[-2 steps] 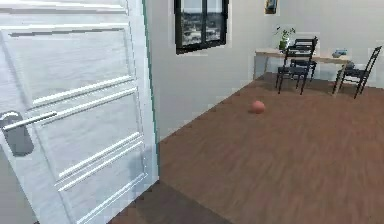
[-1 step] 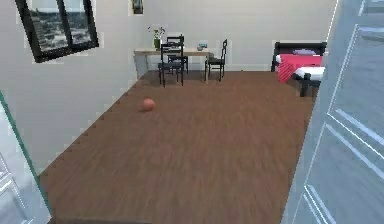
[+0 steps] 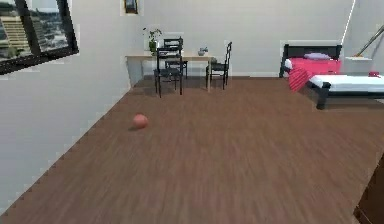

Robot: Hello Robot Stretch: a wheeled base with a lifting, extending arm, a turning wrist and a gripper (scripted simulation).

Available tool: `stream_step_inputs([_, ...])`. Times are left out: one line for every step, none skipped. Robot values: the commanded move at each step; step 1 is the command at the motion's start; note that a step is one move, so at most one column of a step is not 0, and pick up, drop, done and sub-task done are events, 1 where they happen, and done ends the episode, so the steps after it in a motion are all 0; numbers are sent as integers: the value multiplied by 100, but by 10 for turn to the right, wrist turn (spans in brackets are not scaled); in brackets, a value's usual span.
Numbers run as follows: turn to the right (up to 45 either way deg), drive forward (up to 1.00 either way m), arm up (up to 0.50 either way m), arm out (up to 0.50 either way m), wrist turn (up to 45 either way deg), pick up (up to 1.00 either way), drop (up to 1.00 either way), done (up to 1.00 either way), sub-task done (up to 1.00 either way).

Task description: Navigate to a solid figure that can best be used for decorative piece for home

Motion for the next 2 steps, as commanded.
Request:
stream_step_inputs([60,0,0,0,0,0,0,0,0])
stream_step_inputs([0,100,0,0,0,0,0,0,0])
